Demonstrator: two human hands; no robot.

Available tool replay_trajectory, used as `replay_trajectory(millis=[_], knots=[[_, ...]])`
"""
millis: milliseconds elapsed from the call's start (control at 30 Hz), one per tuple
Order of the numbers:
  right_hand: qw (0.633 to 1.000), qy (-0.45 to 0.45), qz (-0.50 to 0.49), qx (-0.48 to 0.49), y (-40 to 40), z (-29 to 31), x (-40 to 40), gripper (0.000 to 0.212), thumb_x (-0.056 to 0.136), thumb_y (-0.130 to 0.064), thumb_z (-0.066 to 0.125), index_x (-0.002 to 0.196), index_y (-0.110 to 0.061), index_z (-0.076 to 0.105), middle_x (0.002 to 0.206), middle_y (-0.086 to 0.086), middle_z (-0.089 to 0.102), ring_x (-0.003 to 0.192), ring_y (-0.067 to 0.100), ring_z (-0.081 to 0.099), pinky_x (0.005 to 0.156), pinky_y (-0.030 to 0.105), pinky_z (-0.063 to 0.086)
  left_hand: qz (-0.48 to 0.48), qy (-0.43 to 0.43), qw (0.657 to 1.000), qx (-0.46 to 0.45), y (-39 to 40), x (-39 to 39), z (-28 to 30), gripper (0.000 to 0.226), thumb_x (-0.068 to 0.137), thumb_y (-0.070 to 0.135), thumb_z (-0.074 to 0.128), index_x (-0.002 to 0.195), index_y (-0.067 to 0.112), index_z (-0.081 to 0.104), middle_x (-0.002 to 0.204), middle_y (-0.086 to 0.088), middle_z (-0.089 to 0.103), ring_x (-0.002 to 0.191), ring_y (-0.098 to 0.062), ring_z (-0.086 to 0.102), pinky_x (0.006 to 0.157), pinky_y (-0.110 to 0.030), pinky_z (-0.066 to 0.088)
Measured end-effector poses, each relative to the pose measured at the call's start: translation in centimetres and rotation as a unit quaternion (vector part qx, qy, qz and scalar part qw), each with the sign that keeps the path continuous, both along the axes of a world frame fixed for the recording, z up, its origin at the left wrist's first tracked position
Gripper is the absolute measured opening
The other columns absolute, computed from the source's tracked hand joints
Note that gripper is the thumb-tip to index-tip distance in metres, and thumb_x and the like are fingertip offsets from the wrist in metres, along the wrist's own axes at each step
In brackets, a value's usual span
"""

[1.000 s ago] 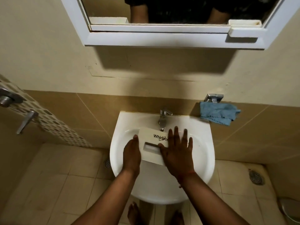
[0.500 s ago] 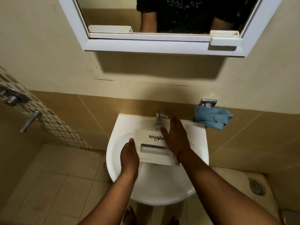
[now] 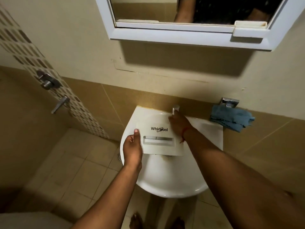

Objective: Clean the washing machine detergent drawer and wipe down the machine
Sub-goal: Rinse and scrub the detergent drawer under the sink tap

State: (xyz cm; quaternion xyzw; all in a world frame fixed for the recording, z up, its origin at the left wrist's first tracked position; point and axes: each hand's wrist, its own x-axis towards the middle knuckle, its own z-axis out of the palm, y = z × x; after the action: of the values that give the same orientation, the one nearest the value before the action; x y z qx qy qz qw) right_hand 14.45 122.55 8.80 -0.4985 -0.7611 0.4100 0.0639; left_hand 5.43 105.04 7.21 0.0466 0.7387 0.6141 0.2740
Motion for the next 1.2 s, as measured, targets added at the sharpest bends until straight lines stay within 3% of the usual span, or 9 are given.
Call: replay_trajectory(millis=[167, 367, 533, 600, 700, 867, 967, 1100, 1200], knots=[[0.969, 0.176, -0.139, -0.101, -3.9, 0.3, 4.0, 0.029, 0.1, -0.043, 0.043, 0.095, -0.022, 0.061, 0.098, 0.006, 0.067, 0.088, 0.018, 0.062, 0.09, 0.039, 0.05, -0.013, -0.032, 0.999, 0.013, -0.1, -0.7, 0.2, 0.046, 0.083, 0.064, 0.057, 0.073, 0.02, 0.047, 0.071, -0.006, 0.045, 0.066, -0.02, 0.042, 0.063, -0.036, 0.039], [0.917, 0.279, -0.206, -0.198, -8.2, 0.8, 6.1, 0.025, 0.099, -0.029, 0.051, 0.118, -0.019, 0.062, 0.115, 0.004, 0.068, 0.101, 0.022, 0.066, 0.087, 0.042, 0.056, -0.086, -0.092, 0.992, 0.029, 0.2, -1.6, 1.6, 0.035, 0.095, 0.05, 0.053, 0.092, 0.017, 0.064, 0.095, -0.006, 0.07, 0.09, -0.026, 0.067, 0.082, -0.05, 0.058], [0.897, 0.328, -0.253, -0.155, -9.6, 4.6, 5.8, 0.023, 0.096, -0.012, 0.047, 0.11, -0.026, 0.058, 0.107, 0.0, 0.065, 0.095, 0.019, 0.061, 0.075, 0.037, 0.054, -0.166, -0.077, 0.98, 0.083, 0.0, -1.8, 5.7, 0.013, 0.099, 0.023, 0.051, 0.101, 0.022, 0.064, 0.103, -0.002, 0.067, 0.093, -0.018, 0.064, 0.073, -0.038, 0.059], [0.883, 0.351, -0.284, -0.125, -10.4, 5.6, 5.5, 0.032, 0.094, -0.008, 0.048, 0.117, -0.03, 0.054, 0.107, -0.001, 0.066, 0.095, 0.018, 0.063, 0.075, 0.035, 0.056, -0.22, -0.055, 0.968, 0.109, -0.3, -1.8, 6.7, 0.023, 0.098, 0.015, 0.049, 0.115, 0.025, 0.062, 0.109, 0.003, 0.066, 0.097, -0.012, 0.064, 0.081, -0.036, 0.057], [0.863, 0.364, -0.334, -0.102, -11.8, 6.0, 4.7, 0.034, 0.093, -0.008, 0.049, 0.115, -0.032, 0.058, 0.105, -0.004, 0.068, 0.093, 0.017, 0.066, 0.081, 0.036, 0.056, -0.295, -0.025, 0.949, 0.108, -1.0, -2.0, 7.2, 0.037, 0.096, 0.02, 0.051, 0.131, 0.032, 0.054, 0.123, 0.006, 0.064, 0.11, -0.015, 0.064, 0.097, -0.043, 0.053], [0.862, 0.363, -0.347, -0.06, -13.7, 7.3, 4.5, 0.024, 0.084, -0.019, 0.053, 0.1, -0.035, 0.06, 0.105, -0.006, 0.069, 0.101, 0.02, 0.065, 0.095, 0.048, 0.053, -0.315, -0.025, 0.943, 0.107, -1.7, -2.5, 8.1, 0.031, 0.092, 0.028, 0.054, 0.119, 0.045, 0.057, 0.126, 0.007, 0.063, 0.111, -0.017, 0.064, 0.097, -0.043, 0.053], [0.851, 0.374, -0.362, -0.06, -14.4, 7.8, 4.8, 0.035, 0.079, -0.02, 0.053, 0.11, -0.034, 0.06, 0.107, -0.006, 0.07, 0.101, 0.02, 0.066, 0.096, 0.049, 0.052, -0.331, -0.015, 0.938, 0.1, -2.3, -2.0, 8.5, 0.038, 0.087, 0.038, 0.055, 0.123, 0.048, 0.052, 0.127, 0.01, 0.061, 0.114, -0.016, 0.061, 0.1, -0.043, 0.05], [0.853, 0.375, -0.359, -0.057, -15.5, 8.0, 5.4, 0.043, 0.083, -0.01, 0.049, 0.12, -0.03, 0.059, 0.108, -0.005, 0.071, 0.102, 0.021, 0.066, 0.095, 0.045, 0.052, -0.322, -0.006, 0.94, 0.113, -3.8, -0.9, 9.9, 0.035, 0.1, 0.025, 0.05, 0.134, 0.033, 0.05, 0.125, 0.011, 0.062, 0.109, -0.007, 0.06, 0.087, -0.026, 0.046], [0.852, 0.382, -0.355, -0.053, -15.6, 8.0, 6.0, 0.05, 0.079, -0.012, 0.051, 0.125, -0.031, 0.057, 0.108, -0.006, 0.071, 0.102, 0.019, 0.066, 0.095, 0.046, 0.053, -0.311, -0.003, 0.944, 0.112, -4.1, -0.3, 9.8, 0.041, 0.103, 0.029, 0.044, 0.144, 0.029, 0.041, 0.134, 0.01, 0.056, 0.118, -0.009, 0.054, 0.092, -0.024, 0.038]])
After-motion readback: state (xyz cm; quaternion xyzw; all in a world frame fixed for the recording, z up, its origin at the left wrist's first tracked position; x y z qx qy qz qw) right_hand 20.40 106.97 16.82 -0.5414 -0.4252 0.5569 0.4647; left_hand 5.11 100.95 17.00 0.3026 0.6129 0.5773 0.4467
